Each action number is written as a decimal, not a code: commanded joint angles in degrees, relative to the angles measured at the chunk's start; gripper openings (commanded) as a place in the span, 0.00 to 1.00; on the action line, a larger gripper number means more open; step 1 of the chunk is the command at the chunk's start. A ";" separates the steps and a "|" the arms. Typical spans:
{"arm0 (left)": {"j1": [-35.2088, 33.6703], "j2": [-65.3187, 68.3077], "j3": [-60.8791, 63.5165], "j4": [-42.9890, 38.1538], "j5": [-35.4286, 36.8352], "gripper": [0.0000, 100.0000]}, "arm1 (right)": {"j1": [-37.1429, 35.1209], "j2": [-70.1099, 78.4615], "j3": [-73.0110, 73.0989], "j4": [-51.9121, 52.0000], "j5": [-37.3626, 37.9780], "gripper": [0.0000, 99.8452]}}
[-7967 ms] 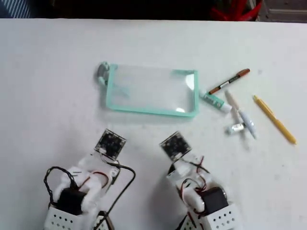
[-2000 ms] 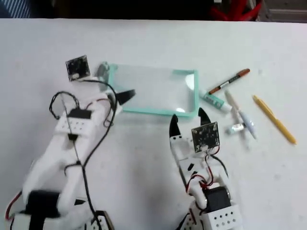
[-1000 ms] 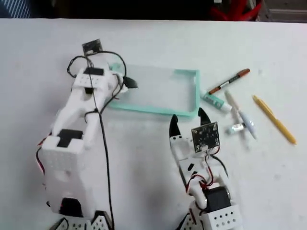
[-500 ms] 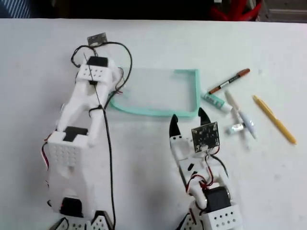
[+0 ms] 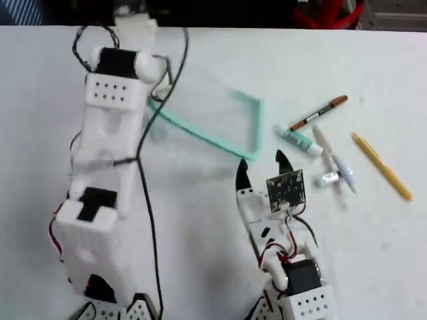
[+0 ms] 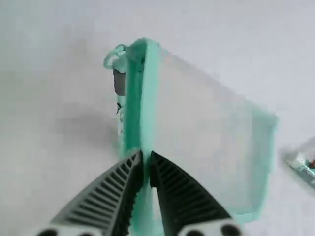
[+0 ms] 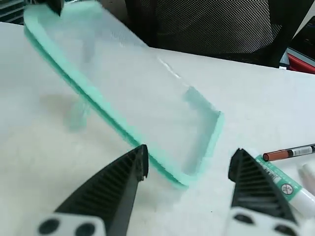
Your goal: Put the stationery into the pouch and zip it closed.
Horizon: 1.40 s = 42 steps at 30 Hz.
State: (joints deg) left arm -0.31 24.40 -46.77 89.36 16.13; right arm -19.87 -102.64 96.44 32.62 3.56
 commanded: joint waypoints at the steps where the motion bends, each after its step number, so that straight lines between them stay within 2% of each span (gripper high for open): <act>1: 5.41 -7.78 -13.36 5.45 -8.09 0.02 | 0.57 -0.40 0.44 -0.13 0.09 0.27; 5: 8.57 -7.78 -16.26 9.05 -8.18 0.02 | 2.24 -0.48 0.44 -3.12 0.09 0.27; 11: 11.65 -7.78 -13.19 8.97 -9.23 0.02 | 4.70 -0.48 0.44 -4.62 -0.35 0.27; 17: 17.54 -8.40 -13.36 12.92 -22.07 0.02 | 5.14 -0.48 0.44 -4.62 -0.18 0.27; 20: 17.36 -8.40 -13.36 12.92 -23.30 0.02 | 5.23 -0.48 0.44 -4.70 0.00 0.27; 24: 19.03 -8.48 -13.45 13.01 -29.10 0.02 | 5.58 -0.48 0.44 -5.49 0.00 0.27; 30: 23.69 -17.63 -10.64 13.01 -33.85 0.02 | 7.34 -0.48 0.44 -5.49 -0.35 0.27; 37: 20.62 -23.78 1.23 12.92 -34.73 0.02 | 7.60 -0.48 0.44 -5.49 -0.35 0.27; 42: 23.25 -31.78 3.08 13.01 -34.37 0.02 | 7.43 -0.40 0.44 -5.14 -0.35 0.27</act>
State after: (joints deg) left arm 21.05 0.66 -44.84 102.29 -18.07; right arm -12.75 -102.64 96.44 28.31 3.56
